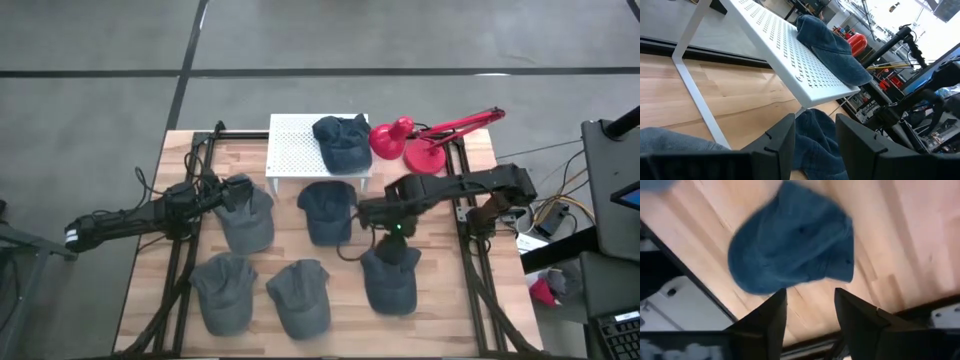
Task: Pick & Place hat
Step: Put the bottom dark blue cap on top of the other dark blue cap on the shelf
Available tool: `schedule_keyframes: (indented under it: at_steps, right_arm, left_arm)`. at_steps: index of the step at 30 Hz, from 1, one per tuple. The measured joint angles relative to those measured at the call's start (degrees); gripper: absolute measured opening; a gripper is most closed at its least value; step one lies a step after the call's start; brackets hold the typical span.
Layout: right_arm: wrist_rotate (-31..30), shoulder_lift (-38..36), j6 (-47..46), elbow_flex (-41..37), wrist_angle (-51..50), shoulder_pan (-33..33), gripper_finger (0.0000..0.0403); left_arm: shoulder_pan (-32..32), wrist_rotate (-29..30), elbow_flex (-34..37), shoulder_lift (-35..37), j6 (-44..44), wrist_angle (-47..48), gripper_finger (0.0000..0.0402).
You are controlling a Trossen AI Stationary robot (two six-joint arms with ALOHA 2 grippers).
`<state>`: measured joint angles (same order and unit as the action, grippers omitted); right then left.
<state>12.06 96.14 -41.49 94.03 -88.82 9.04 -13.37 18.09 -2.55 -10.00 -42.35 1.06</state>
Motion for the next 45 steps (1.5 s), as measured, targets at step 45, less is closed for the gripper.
schedule_keyframes:
  at_steps: [45]
  right_arm:
    - [4.32, 0.06, -8.44, -31.79, 32.17, 4.58, 0.0327]
  left_arm:
    - [0.00, -0.20, 0.00, 0.00, -0.11, -0.04, 0.0142]
